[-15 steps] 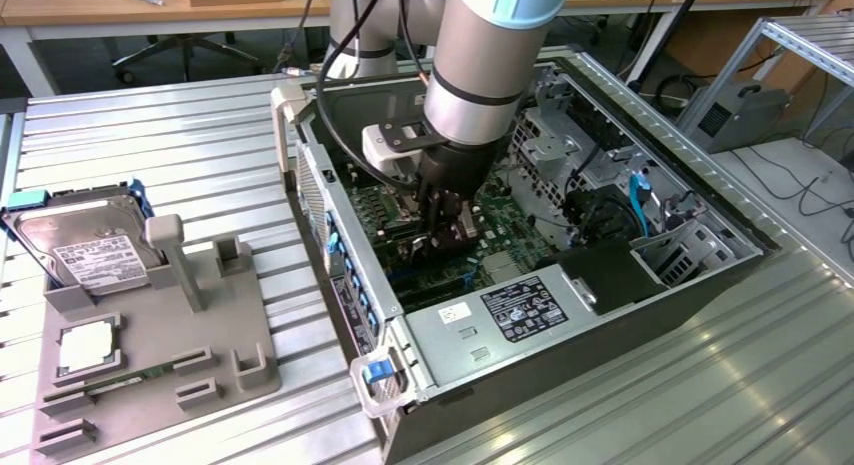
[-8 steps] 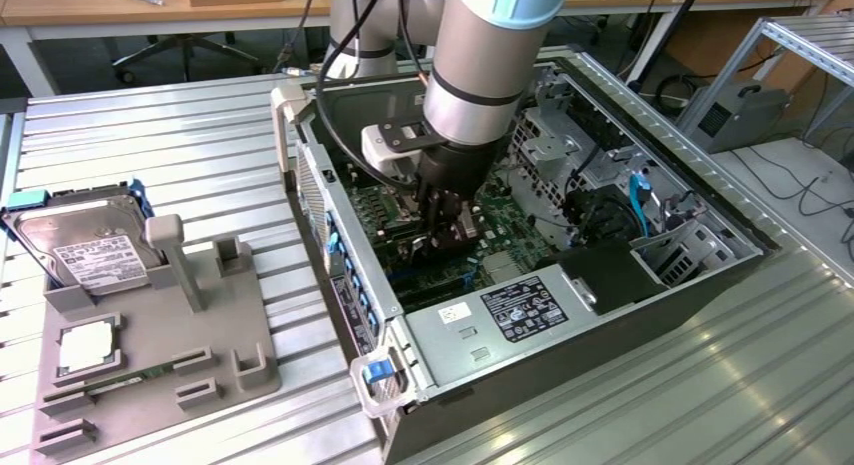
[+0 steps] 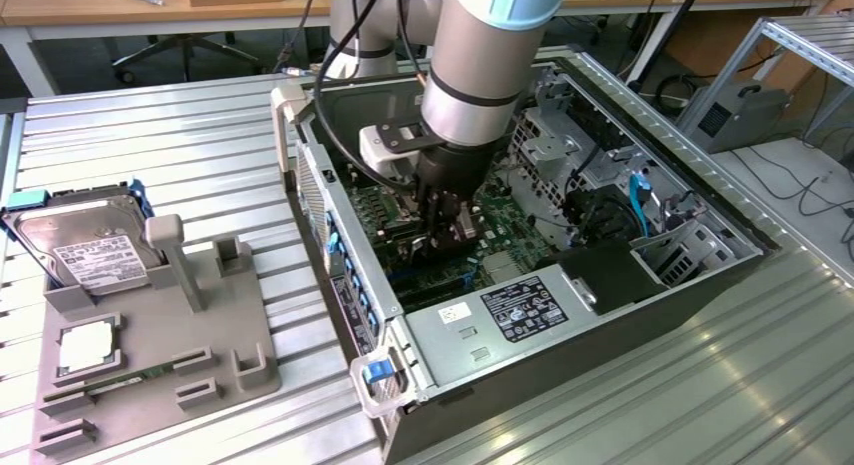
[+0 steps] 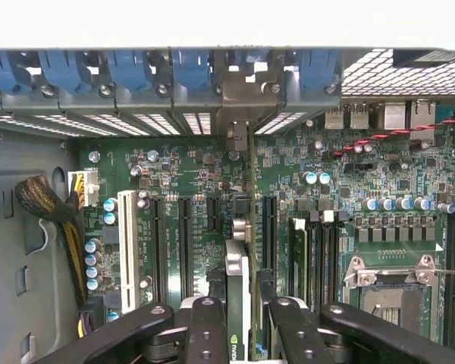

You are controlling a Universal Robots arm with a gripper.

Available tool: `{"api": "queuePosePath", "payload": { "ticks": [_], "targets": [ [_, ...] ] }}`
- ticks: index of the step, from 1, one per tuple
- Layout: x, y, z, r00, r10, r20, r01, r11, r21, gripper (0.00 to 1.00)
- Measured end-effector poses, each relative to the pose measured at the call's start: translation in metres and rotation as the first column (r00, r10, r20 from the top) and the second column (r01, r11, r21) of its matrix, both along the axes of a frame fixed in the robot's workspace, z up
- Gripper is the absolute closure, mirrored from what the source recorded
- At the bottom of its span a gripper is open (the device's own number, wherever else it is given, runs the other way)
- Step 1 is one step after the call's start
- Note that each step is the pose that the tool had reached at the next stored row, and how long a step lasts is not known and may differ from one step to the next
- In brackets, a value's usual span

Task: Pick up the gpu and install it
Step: 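Insert the gpu into the slot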

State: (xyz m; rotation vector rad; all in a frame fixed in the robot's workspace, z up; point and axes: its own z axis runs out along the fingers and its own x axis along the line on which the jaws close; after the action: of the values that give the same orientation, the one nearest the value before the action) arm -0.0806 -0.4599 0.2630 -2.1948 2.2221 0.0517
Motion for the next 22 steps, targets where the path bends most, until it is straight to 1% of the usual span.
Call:
{"api": "queuePosePath", "payload": {
  "ticks": [22],
  "targets": [
    [-0.0021, -0.0001, -0.0030, 1.0000, 0.000, -0.0003, 0.000, 1.0000, -0.0003, 0.73]
  ]
}}
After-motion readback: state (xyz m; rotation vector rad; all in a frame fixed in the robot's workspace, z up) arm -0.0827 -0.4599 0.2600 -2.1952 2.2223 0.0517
